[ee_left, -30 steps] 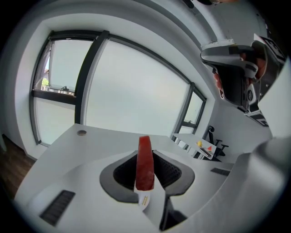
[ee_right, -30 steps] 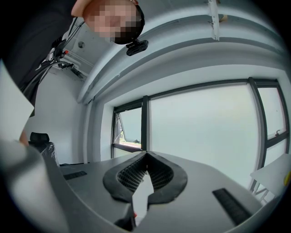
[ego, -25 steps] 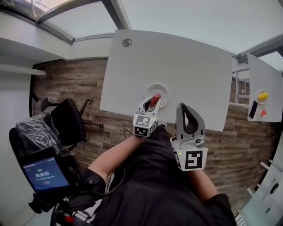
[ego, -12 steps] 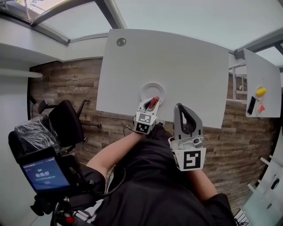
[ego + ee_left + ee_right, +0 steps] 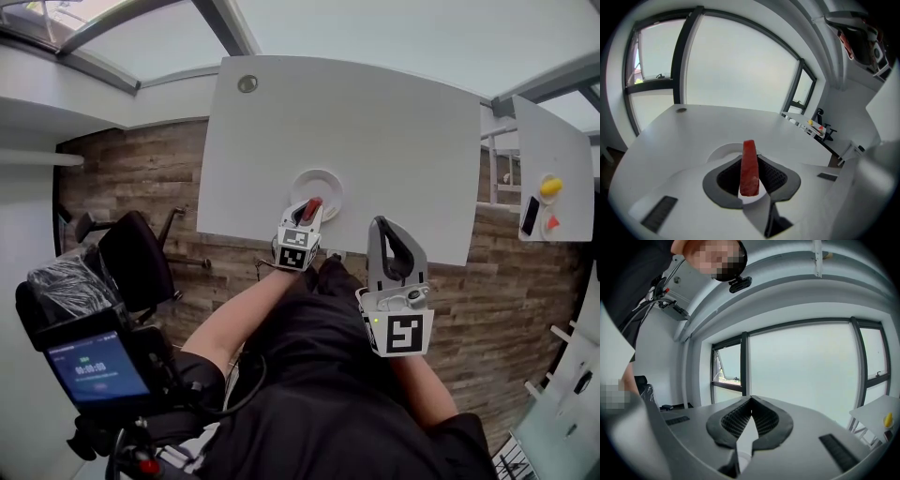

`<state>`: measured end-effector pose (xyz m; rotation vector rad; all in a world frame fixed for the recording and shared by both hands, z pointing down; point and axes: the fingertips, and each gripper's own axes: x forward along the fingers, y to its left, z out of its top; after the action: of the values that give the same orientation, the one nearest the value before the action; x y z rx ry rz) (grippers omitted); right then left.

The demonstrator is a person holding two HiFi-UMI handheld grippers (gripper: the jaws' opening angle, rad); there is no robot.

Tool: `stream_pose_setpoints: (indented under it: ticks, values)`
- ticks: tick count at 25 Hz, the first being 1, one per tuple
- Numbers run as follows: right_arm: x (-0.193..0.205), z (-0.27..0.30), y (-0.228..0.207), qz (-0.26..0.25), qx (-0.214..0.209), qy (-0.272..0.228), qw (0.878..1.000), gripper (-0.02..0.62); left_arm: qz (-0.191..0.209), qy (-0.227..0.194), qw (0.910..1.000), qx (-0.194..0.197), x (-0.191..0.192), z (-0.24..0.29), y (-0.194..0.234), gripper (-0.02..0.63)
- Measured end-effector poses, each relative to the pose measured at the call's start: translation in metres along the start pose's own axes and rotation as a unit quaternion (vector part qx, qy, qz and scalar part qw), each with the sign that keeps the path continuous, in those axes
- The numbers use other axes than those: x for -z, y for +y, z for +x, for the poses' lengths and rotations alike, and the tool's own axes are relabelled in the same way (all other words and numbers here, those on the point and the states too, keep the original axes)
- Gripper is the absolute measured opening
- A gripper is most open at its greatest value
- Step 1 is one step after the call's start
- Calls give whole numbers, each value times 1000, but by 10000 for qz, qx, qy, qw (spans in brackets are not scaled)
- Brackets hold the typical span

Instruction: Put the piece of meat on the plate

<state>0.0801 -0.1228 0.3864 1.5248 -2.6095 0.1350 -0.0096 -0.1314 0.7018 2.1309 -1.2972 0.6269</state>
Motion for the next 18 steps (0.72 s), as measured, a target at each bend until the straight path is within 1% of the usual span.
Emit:
stream_pose_setpoints:
  ticks: [3, 6, 11, 15, 18]
  values:
    - [1, -4, 2, -5, 17, 56, 10000, 5, -165, 243, 9995, 106, 16, 8, -1, 95]
    - [-1, -7, 7, -5, 10, 51, 10000, 5, -226, 351, 9990, 141, 22, 12, -2, 95]
    - [0, -14, 5, -50, 129, 120, 9998, 5, -332, 244, 9988, 251, 17, 15, -3, 95]
    - [7, -20, -6, -49, 284, 255, 9993, 5, -168, 216, 9992, 280, 11, 18, -3, 95]
    - [7, -24, -5, -69, 354, 249, 9990, 5, -155, 227, 9993, 248, 11, 20, 0, 95]
